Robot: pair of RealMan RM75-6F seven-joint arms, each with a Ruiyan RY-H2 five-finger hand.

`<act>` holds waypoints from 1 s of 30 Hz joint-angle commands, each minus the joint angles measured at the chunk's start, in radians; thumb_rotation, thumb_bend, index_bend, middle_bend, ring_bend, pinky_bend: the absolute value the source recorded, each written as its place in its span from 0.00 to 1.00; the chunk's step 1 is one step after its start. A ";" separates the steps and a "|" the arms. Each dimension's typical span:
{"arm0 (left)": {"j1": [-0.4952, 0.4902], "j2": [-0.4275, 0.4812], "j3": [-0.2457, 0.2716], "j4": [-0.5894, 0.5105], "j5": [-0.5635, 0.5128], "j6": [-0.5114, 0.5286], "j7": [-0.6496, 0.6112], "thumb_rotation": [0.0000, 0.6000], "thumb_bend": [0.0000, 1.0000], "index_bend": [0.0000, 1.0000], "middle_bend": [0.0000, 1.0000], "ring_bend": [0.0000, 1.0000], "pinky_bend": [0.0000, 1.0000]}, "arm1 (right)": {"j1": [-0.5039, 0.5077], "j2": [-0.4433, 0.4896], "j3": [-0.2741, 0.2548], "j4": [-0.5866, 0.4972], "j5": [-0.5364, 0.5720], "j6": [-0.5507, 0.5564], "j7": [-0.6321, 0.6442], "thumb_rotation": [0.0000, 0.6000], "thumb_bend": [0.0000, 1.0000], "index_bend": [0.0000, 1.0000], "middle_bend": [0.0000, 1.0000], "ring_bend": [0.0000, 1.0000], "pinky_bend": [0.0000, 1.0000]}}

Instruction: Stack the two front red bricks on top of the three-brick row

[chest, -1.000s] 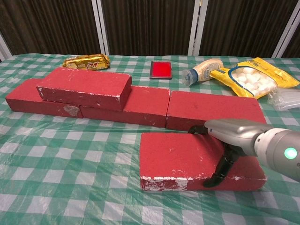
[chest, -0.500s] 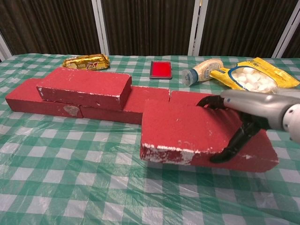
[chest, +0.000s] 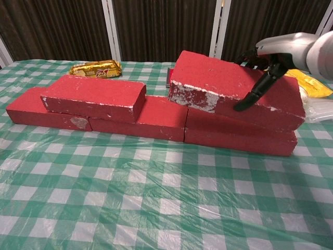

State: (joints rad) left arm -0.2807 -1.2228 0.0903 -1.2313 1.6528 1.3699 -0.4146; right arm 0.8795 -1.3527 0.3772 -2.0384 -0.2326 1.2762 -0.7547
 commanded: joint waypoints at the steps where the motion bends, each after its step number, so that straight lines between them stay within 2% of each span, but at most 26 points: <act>1: -0.003 -0.003 -0.003 0.004 -0.008 -0.013 0.003 1.00 0.33 0.00 0.00 0.00 0.00 | 0.147 -0.040 0.099 0.187 0.208 -0.063 -0.090 1.00 0.16 0.48 0.40 0.32 0.41; 6: -0.001 -0.010 -0.013 0.009 -0.022 -0.016 0.030 1.00 0.33 0.00 0.00 0.00 0.00 | 0.226 -0.103 0.094 0.311 0.261 -0.126 -0.134 1.00 0.16 0.48 0.40 0.32 0.38; 11: 0.001 -0.013 -0.022 0.015 -0.036 -0.021 0.034 1.00 0.33 0.00 0.00 0.00 0.00 | 0.267 -0.148 0.054 0.388 0.266 -0.165 -0.166 1.00 0.16 0.48 0.40 0.32 0.37; 18: -0.002 -0.016 -0.026 0.024 -0.041 -0.030 0.026 1.00 0.34 0.00 0.00 0.00 0.00 | 0.280 -0.170 0.025 0.404 0.270 -0.181 -0.162 1.00 0.16 0.48 0.40 0.32 0.37; 30: -0.002 -0.017 -0.026 0.025 -0.038 -0.035 0.025 1.00 0.34 0.00 0.00 0.00 0.00 | 0.321 -0.228 0.023 0.422 0.274 -0.170 -0.144 1.00 0.16 0.47 0.40 0.32 0.37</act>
State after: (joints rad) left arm -0.2828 -1.2394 0.0645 -1.2068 1.6145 1.3345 -0.3898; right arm 1.1971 -1.5760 0.3999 -1.6198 0.0412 1.1017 -0.8981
